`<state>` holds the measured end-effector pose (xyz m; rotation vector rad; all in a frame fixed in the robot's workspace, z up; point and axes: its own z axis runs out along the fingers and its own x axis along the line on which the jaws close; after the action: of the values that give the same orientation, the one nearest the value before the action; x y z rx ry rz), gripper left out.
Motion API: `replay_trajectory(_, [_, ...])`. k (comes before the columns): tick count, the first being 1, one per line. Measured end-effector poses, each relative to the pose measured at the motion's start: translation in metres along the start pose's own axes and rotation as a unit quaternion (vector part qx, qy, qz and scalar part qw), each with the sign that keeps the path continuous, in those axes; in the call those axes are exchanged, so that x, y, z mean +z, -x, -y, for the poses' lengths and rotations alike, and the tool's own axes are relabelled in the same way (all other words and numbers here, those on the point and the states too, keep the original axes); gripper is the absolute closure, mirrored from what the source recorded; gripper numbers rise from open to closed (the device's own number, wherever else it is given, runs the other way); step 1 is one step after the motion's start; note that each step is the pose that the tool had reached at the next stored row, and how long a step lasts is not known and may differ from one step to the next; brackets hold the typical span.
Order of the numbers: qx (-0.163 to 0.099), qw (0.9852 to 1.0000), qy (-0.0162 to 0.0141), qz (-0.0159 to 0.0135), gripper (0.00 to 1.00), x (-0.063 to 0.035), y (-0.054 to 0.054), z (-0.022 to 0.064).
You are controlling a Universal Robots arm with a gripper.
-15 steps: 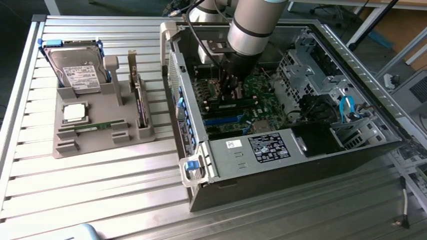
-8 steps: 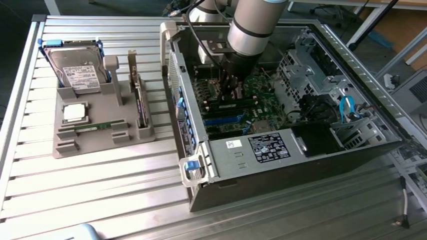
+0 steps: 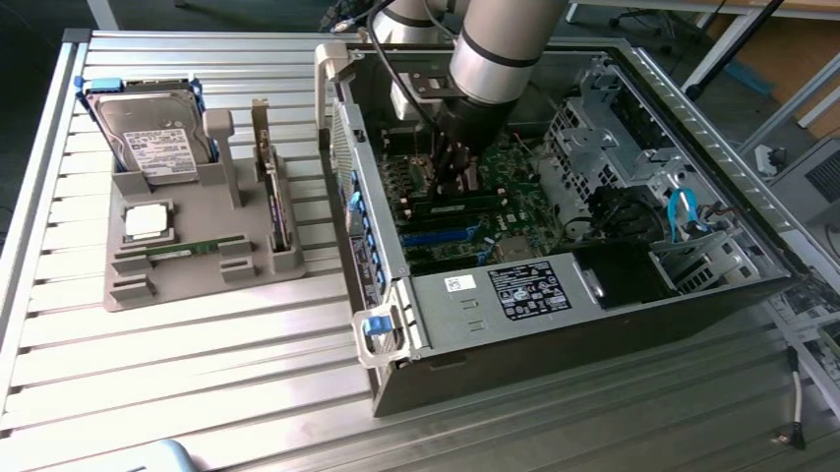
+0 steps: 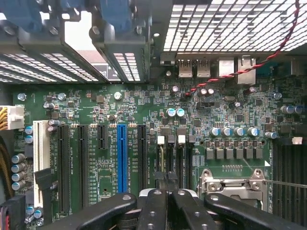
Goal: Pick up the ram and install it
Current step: 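Press down the ram until it locks into place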
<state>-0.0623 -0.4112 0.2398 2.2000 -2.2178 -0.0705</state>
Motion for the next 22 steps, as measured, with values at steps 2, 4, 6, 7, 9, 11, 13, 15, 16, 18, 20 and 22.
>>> replay_trajectory(2, [0.0,1.0,0.0,0.0001,0.9,0.0,0.0,0.0])
replay_trajectory(4, [0.0,1.0,0.0001,-0.0001,0.9,-0.0002,0.0,0.0])
replay_trajectory(6, [0.0,1.0,0.0002,-0.0002,0.9,-0.0002,0.0,-0.0018])
replay_trajectory(7, [0.0,1.0,0.0,-0.0002,0.9,-0.0001,0.0,-0.0041])
replay_trajectory(9, [0.0,1.0,-0.0005,-0.0001,0.9,0.0002,0.0,-0.0093])
replay_trajectory(11, [0.0,1.0,-0.001,-0.0001,0.9,0.0005,0.0,-0.0145])
replay_trajectory(13, [0.0,1.0,-0.0013,-0.0001,0.9,0.0007,0.0,-0.0195])
replay_trajectory(15, [0.0,1.0,-0.0014,-0.0001,0.9,0.0008,0.0,-0.0213])
replay_trajectory(16, [0.0,1.0,-0.0014,-0.0001,0.9,0.0008,0.0,-0.0213])
replay_trajectory(18, [0.0,1.0,-0.0013,-0.0001,0.9,0.0008,0.0,-0.0213])
replay_trajectory(20, [0.0,1.0,-0.0014,0.0,0.9,0.0017,0.0,-0.0213])
replay_trajectory(22, [0.0,1.0,-0.0014,-0.0001,0.9,0.003,0.0,-0.0214])
